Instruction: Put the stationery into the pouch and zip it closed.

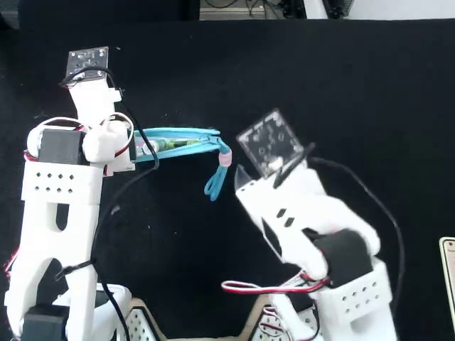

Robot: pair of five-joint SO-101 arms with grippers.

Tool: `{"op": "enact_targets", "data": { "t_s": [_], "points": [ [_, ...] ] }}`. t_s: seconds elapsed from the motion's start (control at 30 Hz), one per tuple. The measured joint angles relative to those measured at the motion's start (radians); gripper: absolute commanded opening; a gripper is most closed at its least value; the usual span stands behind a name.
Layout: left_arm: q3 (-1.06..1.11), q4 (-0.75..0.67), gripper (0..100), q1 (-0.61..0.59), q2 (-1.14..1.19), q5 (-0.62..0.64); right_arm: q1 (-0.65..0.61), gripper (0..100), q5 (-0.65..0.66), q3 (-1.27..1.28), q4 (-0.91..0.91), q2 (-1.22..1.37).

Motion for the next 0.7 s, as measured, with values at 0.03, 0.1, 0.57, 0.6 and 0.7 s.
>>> {"op": "enact_targets", "data": {
  "t_s": [0.03, 0.1, 0.57, 0.6, 0.7],
  "points": [
    [0.000, 0.000, 3, 0.000, 0.000, 0.000, 0.000, 22.4, 0.000, 0.049, -0.026, -0.026],
    [0.000, 0.000, 3, 0.000, 0.000, 0.000, 0.000, 22.9, 0.002, 0.157, -0.081, -0.077],
    [0.000, 0.000, 3, 0.000, 0.000, 0.000, -0.120, 23.0, 0.006, 0.658, -0.546, -0.451],
    [0.000, 0.000, 3, 0.000, 0.000, 0.000, -0.121, 23.0, 0.006, 0.683, -0.571, -0.470],
    [0.000, 0.000, 3, 0.000, 0.000, 0.000, -0.117, 23.0, 0.049, 0.720, -0.621, -0.497]
  ]
}}
